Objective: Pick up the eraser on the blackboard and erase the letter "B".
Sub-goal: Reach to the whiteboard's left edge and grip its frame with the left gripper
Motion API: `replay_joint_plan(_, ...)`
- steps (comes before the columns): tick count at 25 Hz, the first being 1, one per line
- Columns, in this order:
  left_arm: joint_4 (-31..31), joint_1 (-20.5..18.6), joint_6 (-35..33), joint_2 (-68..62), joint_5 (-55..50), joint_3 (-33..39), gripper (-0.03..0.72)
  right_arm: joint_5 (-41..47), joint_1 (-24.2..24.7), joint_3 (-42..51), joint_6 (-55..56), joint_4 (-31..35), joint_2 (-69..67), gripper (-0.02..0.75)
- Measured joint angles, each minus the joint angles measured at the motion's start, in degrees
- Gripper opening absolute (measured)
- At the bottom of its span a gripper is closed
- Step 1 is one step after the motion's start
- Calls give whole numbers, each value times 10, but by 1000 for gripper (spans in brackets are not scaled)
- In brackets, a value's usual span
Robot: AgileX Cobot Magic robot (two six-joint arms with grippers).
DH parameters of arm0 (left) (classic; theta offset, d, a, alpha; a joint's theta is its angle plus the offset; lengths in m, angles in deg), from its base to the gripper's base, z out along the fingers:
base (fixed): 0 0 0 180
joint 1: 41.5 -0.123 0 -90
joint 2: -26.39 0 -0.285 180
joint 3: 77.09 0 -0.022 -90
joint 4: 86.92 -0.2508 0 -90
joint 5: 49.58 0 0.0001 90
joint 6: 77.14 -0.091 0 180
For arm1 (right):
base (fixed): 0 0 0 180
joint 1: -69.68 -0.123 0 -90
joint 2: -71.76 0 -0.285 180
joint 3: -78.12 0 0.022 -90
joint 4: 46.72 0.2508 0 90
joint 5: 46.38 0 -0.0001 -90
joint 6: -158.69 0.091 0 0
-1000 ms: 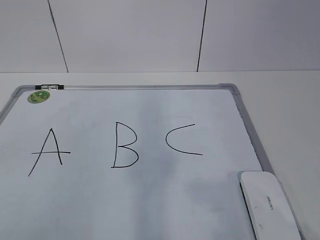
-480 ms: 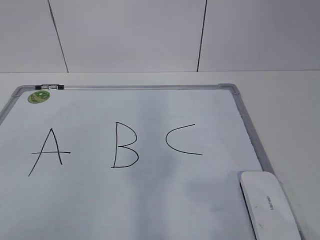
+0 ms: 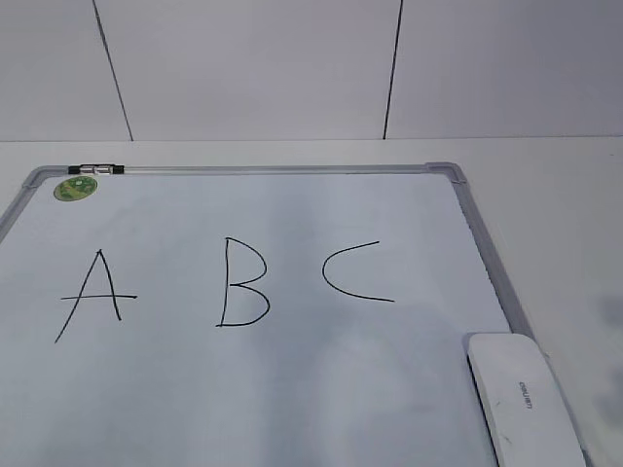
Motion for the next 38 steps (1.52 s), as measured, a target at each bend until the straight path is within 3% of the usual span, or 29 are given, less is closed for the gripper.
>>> replay_joint_plan(9, 6, 0, 7, -24, 0, 0, 251, 2, 0, -12, 5, 33, -122, 482)
replay_joint_plan(23, 24, 0, 16, -313, 9, -15, 251, 24, 0, -36, 21, 38, -273, 482)
replay_joint_plan(38, -61, 0, 17, -618, -29, -246, 251, 14, 0, -50, 22, 85, -392, 482)
